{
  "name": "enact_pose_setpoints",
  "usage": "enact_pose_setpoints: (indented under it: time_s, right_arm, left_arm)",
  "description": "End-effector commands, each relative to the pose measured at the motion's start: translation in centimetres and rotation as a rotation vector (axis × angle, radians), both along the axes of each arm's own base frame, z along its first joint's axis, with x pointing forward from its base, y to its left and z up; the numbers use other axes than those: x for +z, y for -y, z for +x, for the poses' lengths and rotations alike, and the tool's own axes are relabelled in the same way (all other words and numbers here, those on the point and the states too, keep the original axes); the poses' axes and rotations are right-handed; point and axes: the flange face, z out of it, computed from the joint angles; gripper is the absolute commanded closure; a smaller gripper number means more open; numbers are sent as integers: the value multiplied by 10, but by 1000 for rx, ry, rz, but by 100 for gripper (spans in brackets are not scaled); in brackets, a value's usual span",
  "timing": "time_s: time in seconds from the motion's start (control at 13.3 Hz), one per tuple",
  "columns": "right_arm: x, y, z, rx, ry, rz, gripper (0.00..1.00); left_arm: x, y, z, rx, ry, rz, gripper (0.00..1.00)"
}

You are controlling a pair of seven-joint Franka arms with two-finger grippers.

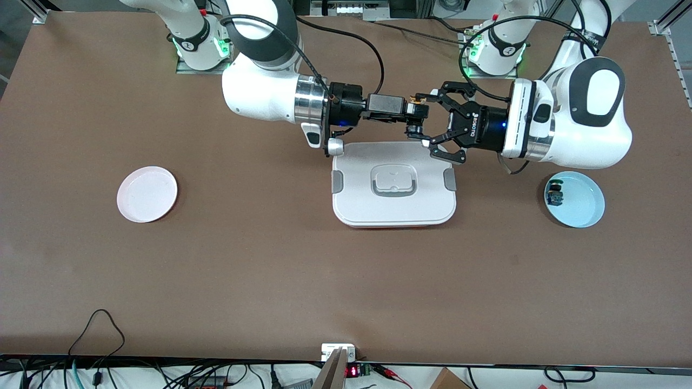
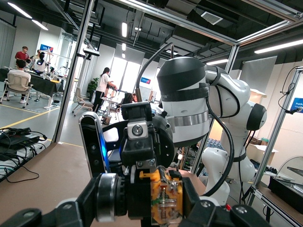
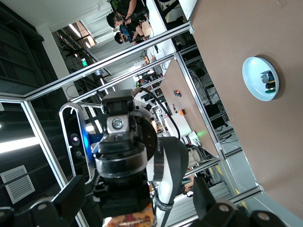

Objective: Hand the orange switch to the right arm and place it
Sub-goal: 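Grasp the orange switch with the right gripper from the left gripper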

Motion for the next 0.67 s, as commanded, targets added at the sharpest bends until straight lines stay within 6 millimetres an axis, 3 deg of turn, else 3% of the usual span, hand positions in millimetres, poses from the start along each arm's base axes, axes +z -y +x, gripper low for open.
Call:
enact_pose_setpoints:
  time_s: [0.0,0.6]
  right_arm:
    - [8,2,3,-23,10,23,1]
    - [10,8,7,-52,44,62,4]
  left_arm:
    - [5,2,-1,21,-1,-25,99]
    - [6,2,-1,21,2,-25,99]
